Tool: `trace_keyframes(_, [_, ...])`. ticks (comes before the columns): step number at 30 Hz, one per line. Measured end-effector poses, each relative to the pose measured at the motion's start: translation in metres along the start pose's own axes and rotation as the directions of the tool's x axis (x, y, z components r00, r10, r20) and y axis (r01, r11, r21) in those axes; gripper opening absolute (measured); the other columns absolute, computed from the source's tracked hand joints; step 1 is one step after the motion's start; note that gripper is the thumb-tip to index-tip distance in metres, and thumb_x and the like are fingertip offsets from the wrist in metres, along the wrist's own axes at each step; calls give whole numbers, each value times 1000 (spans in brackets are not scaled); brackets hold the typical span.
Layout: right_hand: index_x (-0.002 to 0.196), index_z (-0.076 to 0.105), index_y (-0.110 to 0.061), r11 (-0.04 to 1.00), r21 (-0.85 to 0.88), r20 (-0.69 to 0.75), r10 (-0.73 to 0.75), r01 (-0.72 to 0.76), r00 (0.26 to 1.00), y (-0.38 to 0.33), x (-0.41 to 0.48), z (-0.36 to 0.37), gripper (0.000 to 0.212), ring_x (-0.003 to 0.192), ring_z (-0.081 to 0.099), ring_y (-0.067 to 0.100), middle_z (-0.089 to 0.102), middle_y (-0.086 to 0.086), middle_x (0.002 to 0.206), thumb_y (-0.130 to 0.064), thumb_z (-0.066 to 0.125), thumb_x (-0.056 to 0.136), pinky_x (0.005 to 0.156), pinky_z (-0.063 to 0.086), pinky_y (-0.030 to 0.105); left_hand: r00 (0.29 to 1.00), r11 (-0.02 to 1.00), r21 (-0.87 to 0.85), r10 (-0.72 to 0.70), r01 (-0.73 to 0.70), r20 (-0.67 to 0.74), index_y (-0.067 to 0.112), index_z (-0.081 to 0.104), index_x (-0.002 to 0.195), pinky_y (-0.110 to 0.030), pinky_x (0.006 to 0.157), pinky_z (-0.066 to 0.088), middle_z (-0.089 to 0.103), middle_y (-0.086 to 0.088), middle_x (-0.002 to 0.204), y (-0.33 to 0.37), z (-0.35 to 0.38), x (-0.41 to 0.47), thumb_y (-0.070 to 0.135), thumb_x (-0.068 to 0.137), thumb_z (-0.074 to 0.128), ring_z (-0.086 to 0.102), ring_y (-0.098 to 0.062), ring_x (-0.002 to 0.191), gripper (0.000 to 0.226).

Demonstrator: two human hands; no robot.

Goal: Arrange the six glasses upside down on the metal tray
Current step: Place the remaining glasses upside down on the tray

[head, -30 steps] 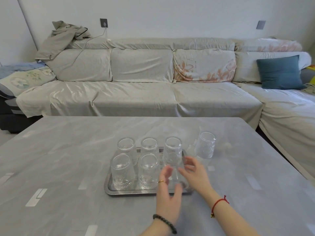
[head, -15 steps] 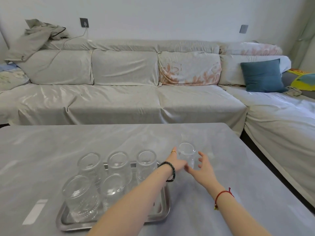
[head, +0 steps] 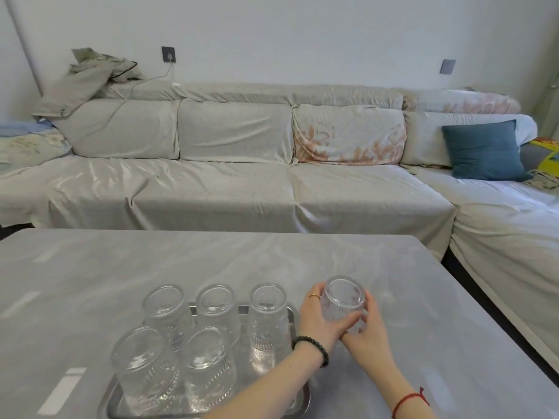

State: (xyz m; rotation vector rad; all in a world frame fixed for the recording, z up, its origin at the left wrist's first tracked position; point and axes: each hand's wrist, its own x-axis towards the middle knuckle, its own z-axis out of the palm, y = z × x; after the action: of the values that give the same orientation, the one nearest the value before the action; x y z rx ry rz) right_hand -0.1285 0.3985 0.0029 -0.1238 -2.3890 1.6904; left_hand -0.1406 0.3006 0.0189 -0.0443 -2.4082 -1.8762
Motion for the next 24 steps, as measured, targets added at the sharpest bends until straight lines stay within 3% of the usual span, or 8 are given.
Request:
trace_keyframes(3, [100, 40, -51, 1000, 11, -2, -29, 29, 1000, -13, -27, 6, 77, 100, 56, 11, 56, -20, 104, -10, 82, 51, 81, 47, 32, 998, 999, -35, 10, -12, -60, 22, 46, 123, -28, 101, 42, 54, 6, 121, -2, -16, -32, 44, 52, 83, 50, -7, 114, 83])
trace_keyframes(7, [102, 39, -57, 998, 18, 72, -54, 53, 996, -28, -62, 30, 78, 104, 55, 8, 57, -21, 109, -31, 86, 45, 88, 49, 37, 993, 996, -83, 17, -27, -118, 34, 47, 117, -9, 94, 39, 56, 16, 117, -13, -50, -67, 40, 56, 82, 48, 8, 109, 71])
trace_keyframes(10, [101, 40, -54, 997, 3, 99, -74, 74, 992, -35, -81, 52, 75, 103, 55, 9, 58, -21, 106, -30, 86, 46, 87, 48, 34, 996, 999, -46, 24, -28, -90, 26, 47, 125, -29, 104, 41, 59, 9, 123, -21, -78, -85, 38, 63, 78, 51, -2, 116, 70])
trace_keyframes(12, [100, 38, -50, 994, -25, 101, -99, 102, 990, -39, -90, 63, 74, 99, 55, 9, 57, -21, 102, -27, 86, 49, 81, 45, 28, 998, 1000, -16, 15, -16, -61, 27, 45, 125, -27, 103, 41, 58, 10, 123, -25, -92, -95, 38, 68, 74, 51, -2, 116, 65])
trace_keyframes(15, [113, 42, -31, 994, -30, 86, -99, 102, 991, -43, -98, 75, 75, 103, 56, 16, 59, -7, 107, -20, 86, 53, 84, 45, 30, 999, 999, 17, -51, 51, 3, 23, 30, 137, -18, 101, 32, 47, 14, 130, -33, -106, -107, 39, 74, 68, 42, 2, 120, 76])
trace_keyframes(19, [117, 41, -24, 994, -25, 104, -105, 108, 989, -47, -107, 84, 75, 101, 57, 15, 58, -6, 109, -21, 85, 56, 81, 43, 24, 987, 987, 64, -149, 145, 67, 17, 21, 142, -37, 111, 32, 38, 5, 144, -37, -119, -116, 49, 75, 61, 36, -11, 132, 84])
trace_keyframes(22, [113, 40, -28, 992, -37, 107, -112, 117, 988, -47, -110, 89, 72, 101, 56, 14, 58, -4, 111, -23, 85, 56, 83, 42, 24, 980, 981, 108, -171, 160, 102, 17, 21, 142, -41, 108, 36, 43, -4, 143, -37, -124, -119, 51, 77, 58, 43, -17, 128, 82])
trace_keyframes(24, [116, 40, -26, 991, -66, 106, -107, 114, 989, -45, -111, 92, 73, 107, 54, 17, 57, -1, 116, -22, 84, 57, 90, 42, 28, 967, 970, 137, -218, 199, 136, 14, 13, 144, -39, 110, 34, 35, -6, 147, -38, -125, -120, 52, 78, 57, 40, -20, 131, 88])
